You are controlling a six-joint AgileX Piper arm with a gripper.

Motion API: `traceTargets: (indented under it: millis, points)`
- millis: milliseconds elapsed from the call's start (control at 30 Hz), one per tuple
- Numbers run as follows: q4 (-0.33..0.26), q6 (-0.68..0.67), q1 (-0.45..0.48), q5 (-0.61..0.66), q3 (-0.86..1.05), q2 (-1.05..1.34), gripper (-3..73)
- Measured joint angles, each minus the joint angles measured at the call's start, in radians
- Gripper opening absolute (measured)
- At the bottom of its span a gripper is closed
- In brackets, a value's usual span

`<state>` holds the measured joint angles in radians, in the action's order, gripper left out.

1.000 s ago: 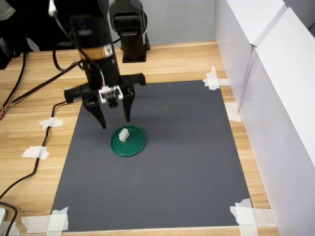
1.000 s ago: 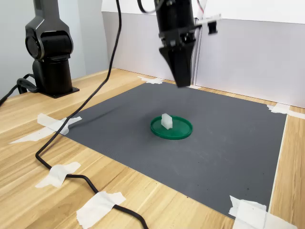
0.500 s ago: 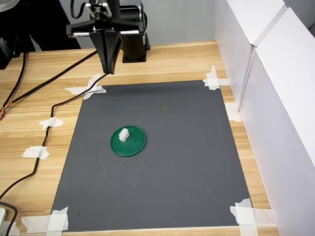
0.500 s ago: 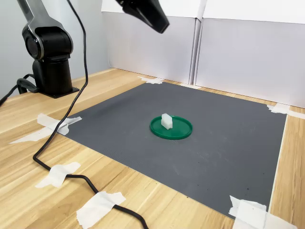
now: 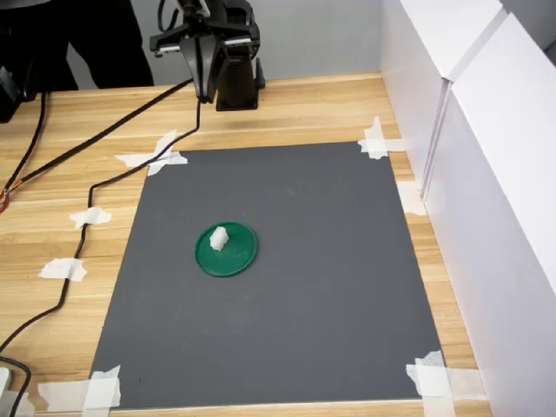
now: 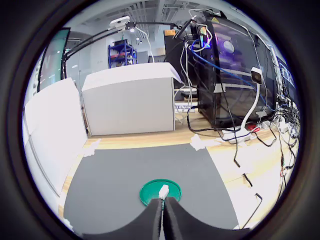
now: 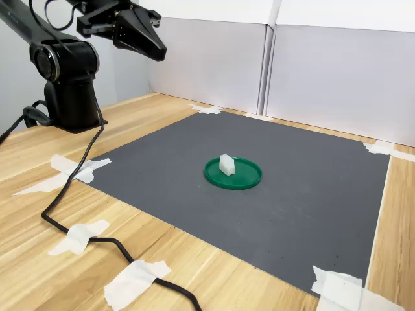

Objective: Grasp a white terminal and put it on the green lid.

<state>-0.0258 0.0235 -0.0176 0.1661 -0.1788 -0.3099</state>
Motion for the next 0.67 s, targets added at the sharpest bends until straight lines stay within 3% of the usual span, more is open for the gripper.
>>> traceTargets:
  millis: [233,667]
  points:
    - [0.004,-0.024,0.0,0.031,0.078,0.296,-1.2]
    - [0.004,-0.03,0.0,0.08,0.079,0.32,-1.2]
